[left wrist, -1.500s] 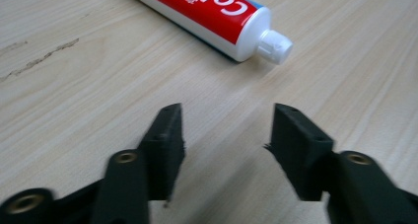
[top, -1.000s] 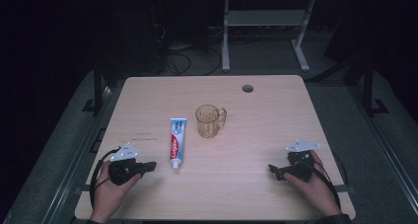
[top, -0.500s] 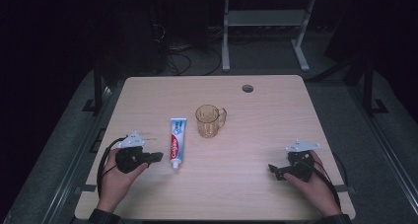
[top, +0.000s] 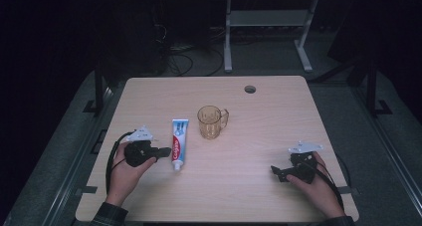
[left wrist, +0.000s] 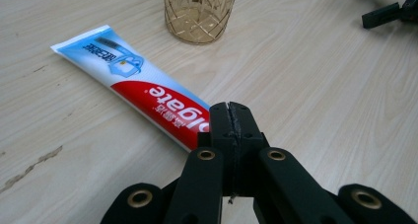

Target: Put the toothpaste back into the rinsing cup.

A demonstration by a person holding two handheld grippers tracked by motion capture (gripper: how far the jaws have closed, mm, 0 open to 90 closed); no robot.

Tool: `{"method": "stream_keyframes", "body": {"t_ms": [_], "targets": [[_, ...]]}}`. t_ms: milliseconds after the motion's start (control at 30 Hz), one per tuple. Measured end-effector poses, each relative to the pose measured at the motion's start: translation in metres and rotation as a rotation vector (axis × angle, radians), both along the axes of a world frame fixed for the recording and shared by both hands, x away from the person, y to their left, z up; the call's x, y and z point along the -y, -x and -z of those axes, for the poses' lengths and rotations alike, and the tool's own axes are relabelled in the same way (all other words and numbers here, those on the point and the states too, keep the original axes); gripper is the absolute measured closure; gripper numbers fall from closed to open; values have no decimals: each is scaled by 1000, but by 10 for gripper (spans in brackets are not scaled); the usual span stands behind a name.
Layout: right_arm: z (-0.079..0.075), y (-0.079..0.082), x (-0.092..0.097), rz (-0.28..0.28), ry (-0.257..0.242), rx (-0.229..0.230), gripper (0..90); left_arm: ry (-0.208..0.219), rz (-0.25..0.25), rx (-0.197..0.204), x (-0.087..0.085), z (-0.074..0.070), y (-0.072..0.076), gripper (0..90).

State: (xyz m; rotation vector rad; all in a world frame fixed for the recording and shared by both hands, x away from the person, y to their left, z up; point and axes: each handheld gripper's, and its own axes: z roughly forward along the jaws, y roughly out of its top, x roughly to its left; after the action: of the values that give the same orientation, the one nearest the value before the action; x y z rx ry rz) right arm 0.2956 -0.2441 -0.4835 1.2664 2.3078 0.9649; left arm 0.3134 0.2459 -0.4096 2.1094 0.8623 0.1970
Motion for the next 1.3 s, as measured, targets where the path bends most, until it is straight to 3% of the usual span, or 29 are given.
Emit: {"method": "stream_keyframes", "body": {"t_ms": [500,1067,1300], "targets": [[0,0,0,-2,1,0,0,5,25,-6,19,1,-17,900],[0,0,0,-2,1,0,0,1,43,-7,38,17,-38,900],[0,0,0,-3,2,0,0,-42,51,-28,46,29,-43,900]]}}
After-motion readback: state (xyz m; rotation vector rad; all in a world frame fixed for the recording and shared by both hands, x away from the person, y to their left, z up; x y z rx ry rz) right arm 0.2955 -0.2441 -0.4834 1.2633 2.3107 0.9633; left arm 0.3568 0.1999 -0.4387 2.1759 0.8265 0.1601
